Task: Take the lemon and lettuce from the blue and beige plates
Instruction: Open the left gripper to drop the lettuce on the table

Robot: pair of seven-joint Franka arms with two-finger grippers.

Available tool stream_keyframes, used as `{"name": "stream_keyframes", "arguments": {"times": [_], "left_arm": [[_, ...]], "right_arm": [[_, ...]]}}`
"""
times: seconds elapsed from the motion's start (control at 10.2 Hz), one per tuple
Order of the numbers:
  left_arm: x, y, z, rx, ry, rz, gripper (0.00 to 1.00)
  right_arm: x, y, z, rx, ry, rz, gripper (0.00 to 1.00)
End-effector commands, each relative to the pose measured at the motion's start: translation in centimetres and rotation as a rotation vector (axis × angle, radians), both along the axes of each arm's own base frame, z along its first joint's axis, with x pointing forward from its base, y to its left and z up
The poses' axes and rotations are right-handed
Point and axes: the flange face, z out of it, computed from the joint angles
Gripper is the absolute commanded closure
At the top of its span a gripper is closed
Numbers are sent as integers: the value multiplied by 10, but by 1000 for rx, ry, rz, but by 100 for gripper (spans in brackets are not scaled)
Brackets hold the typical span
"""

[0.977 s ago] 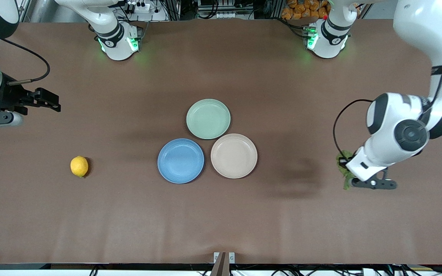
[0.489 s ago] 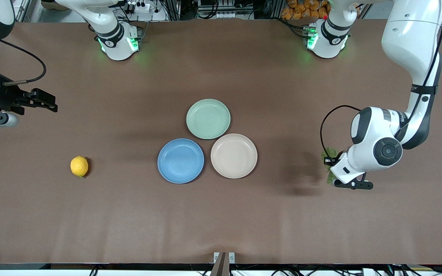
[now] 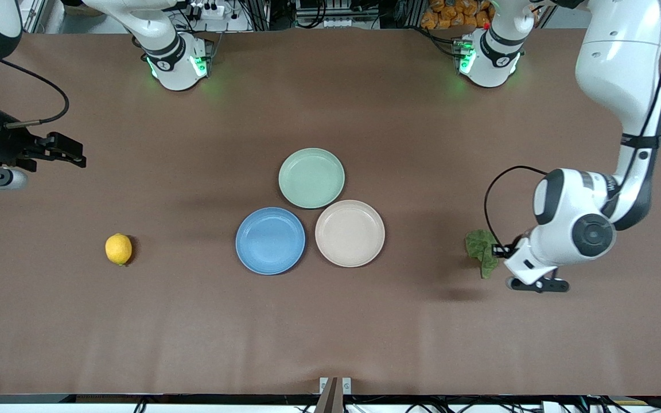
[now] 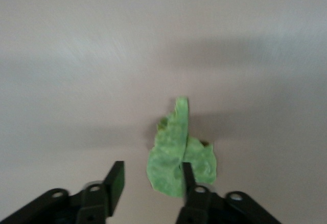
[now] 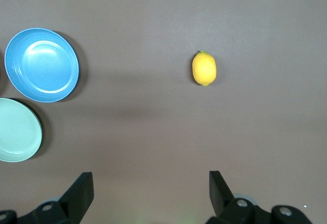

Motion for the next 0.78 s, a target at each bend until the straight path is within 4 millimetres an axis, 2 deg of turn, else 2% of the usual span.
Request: {"name": "stream_keyframes", "arguments": {"times": [0.0, 0.1, 0.39, 0.68], "left_arm": [[4, 10, 76, -6, -91, 7, 0], [2, 20, 104, -5, -126, 21, 0], [-21, 20, 177, 9, -142, 23, 0], [-48, 15, 235, 20, -152, 15, 0]], "right_arm": [[-2, -2, 3, 3, 3, 9, 0], [-2, -6, 3, 2, 3, 2, 0], [-2, -6, 3, 2, 4, 2, 0], [-2, -6, 3, 2, 4, 3, 0]]}}
